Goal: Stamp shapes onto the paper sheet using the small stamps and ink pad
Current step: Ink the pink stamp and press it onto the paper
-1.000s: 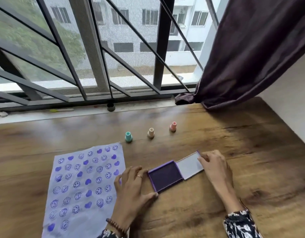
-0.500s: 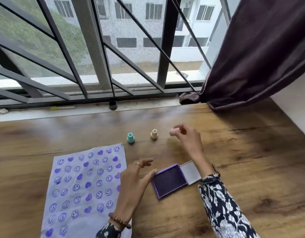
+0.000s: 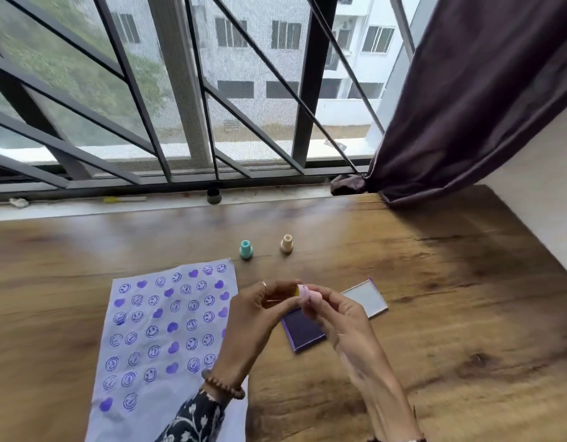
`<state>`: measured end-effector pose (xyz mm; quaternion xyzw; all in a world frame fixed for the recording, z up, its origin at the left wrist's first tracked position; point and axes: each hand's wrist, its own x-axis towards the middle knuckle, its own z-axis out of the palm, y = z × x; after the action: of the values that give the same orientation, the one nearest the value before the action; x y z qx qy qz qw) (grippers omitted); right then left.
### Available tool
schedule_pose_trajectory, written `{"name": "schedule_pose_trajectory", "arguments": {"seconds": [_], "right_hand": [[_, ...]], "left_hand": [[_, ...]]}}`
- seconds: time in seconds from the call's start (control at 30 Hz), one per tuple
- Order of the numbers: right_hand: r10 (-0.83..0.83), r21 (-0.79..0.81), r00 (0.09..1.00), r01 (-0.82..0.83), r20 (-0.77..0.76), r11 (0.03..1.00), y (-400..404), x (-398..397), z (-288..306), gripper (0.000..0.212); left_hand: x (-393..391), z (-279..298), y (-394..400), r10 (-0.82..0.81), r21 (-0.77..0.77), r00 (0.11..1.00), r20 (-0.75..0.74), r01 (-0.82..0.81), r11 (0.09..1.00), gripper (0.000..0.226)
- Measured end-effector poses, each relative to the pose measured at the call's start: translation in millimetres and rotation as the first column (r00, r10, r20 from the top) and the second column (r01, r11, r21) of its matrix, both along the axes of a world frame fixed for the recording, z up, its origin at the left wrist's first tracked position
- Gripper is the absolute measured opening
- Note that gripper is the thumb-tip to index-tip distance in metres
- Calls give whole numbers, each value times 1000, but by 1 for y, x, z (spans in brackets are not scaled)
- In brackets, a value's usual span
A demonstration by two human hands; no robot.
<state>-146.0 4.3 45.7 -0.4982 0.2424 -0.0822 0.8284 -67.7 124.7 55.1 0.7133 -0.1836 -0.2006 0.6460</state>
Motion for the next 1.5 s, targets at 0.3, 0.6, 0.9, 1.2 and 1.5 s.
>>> {"name": "schedule_pose_trajectory", "arguments": {"seconds": [0.3, 0.6, 0.9, 1.2, 1.5], "right_hand": [[-121, 401, 983, 168, -141, 900, -5, -19, -16, 19], [-222, -120, 939, 196, -262, 973, -6, -28, -24, 14], [-350, -939, 896, -172, -275, 297, 19, -16, 42, 12], [-250, -782, 741, -603, -623, 159, 23, 11, -19, 18], [-278, -839, 803, -443, -528, 316, 11, 9, -23, 15]], "left_hand": [[19, -44, 19, -122, 321, 973, 195, 54, 946, 32], [21, -69, 18, -255, 454, 941, 221, 132, 881, 51], [1, -83, 16, -413, 632, 827, 381, 93, 770, 82], [-1, -88, 15, -366, 585, 835, 411, 66, 808, 78], [-8, -64, 19, -334, 526, 887, 319, 127, 841, 98]]}}
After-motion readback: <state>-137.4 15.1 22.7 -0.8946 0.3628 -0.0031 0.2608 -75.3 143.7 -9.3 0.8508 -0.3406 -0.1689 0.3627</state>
